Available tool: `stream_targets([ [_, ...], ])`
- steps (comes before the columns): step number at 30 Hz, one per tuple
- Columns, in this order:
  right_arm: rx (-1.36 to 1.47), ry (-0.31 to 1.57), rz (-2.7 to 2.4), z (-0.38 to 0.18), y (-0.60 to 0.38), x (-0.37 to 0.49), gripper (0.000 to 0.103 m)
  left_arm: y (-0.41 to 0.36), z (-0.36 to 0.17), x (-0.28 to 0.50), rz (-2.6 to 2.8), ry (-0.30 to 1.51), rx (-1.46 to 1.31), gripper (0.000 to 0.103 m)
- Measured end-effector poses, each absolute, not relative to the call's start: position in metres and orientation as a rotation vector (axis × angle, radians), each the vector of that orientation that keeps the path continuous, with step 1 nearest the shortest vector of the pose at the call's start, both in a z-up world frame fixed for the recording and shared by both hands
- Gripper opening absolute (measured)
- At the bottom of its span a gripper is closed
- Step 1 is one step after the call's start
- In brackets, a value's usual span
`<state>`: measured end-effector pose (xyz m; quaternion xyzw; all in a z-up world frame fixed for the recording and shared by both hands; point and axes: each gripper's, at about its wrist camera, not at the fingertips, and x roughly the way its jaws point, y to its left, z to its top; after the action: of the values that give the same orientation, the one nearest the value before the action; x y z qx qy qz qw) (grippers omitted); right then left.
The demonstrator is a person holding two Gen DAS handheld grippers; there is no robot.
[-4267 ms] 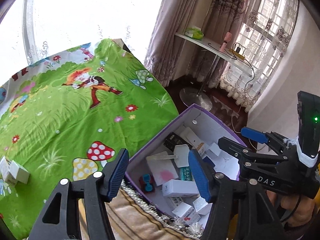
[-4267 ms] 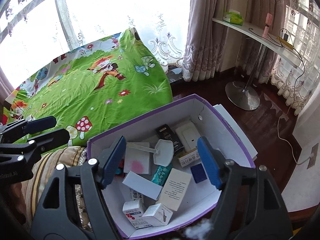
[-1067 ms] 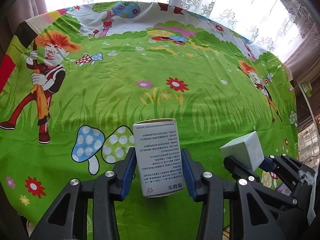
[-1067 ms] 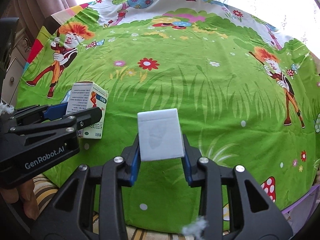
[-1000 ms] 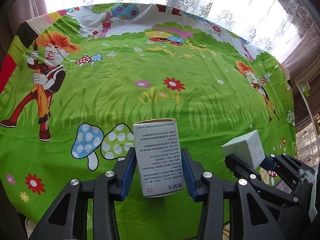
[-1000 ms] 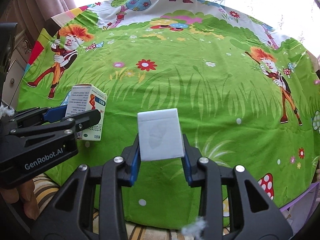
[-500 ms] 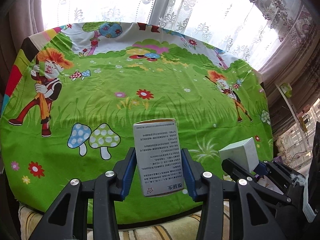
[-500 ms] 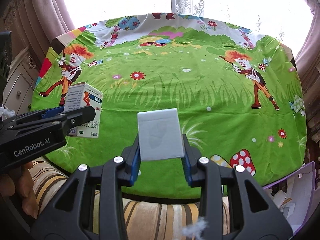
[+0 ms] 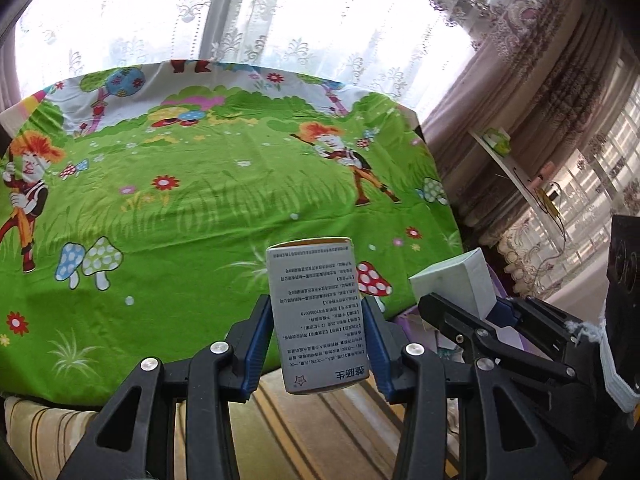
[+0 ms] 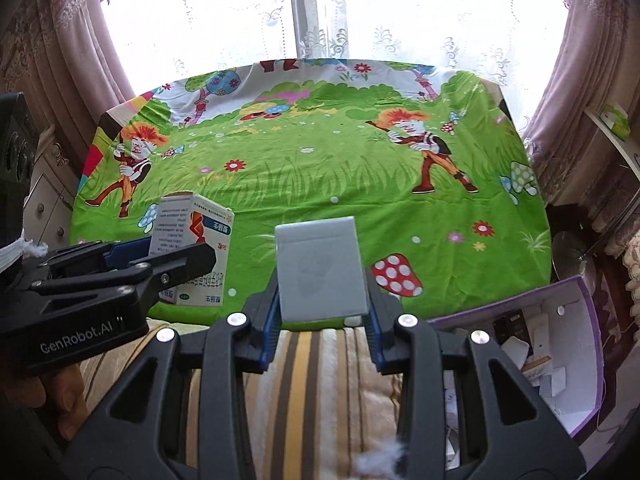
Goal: Organize rigid objects
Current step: 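Lift both boxes and carry them toward the purple box, then open both tools to drop the medicine box and cube into the purple box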
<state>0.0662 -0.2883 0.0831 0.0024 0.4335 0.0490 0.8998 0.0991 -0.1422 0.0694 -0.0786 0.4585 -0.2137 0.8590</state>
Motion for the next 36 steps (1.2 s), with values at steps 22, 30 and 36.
stream_targets([
  [22,0.161,0.930,-0.363,0.063,-0.496,-0.044,0.040,-0.359,0.053,0.036,-0.834,1.079,0.024,0.046],
  [30,0.225,0.943,-0.416,0.049,-0.522,-0.050,0.044,-0.388,0.026,0.042,-0.824,1.159,0.044,0.064],
  [36,0.211,0.931,-0.430,0.050,-0.521,-0.057,0.070,-0.381,0.022,0.036,-0.816,1.193,0.055,0.070],
])
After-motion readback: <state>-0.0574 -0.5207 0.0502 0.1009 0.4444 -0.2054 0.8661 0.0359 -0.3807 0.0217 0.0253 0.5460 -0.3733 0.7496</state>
